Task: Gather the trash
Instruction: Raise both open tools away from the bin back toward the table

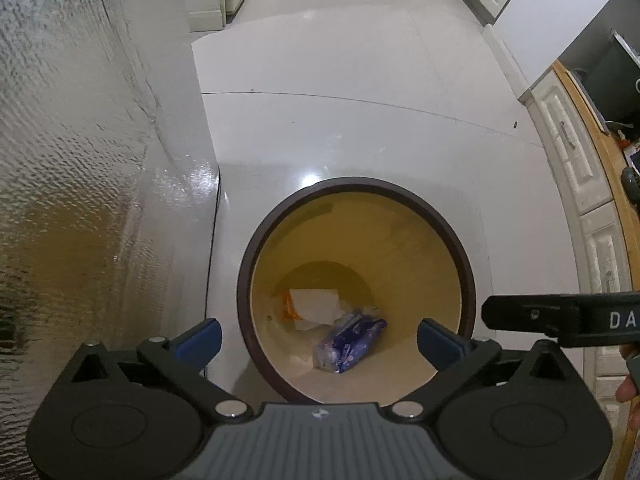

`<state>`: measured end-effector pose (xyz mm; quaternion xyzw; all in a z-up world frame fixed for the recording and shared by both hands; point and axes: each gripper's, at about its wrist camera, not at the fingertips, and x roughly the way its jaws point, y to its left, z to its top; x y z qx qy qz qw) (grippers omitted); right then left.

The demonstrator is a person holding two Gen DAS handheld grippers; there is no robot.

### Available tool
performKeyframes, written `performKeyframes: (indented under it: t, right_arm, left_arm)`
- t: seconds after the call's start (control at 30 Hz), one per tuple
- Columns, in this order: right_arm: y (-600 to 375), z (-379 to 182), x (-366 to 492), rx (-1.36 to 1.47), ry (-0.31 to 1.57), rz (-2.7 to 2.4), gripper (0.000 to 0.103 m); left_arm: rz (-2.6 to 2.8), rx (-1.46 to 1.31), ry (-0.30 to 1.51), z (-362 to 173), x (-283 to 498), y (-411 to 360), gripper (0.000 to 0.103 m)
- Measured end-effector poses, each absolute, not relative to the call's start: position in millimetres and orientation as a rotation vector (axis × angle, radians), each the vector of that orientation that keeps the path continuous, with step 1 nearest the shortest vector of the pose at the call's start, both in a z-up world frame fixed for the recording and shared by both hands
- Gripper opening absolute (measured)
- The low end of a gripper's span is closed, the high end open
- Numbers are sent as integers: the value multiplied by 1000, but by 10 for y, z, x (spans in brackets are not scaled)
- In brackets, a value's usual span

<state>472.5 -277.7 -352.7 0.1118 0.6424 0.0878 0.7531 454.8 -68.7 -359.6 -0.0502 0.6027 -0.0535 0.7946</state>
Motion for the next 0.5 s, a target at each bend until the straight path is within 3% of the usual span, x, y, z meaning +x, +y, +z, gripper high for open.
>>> performKeyframes:
  t: [0.5]
  right_arm:
    - [-3000, -3381, 4597, 236, 1364, 186, 103]
  left_arm:
    - [-70, -99, 1282, -3280, 4494, -594, 103]
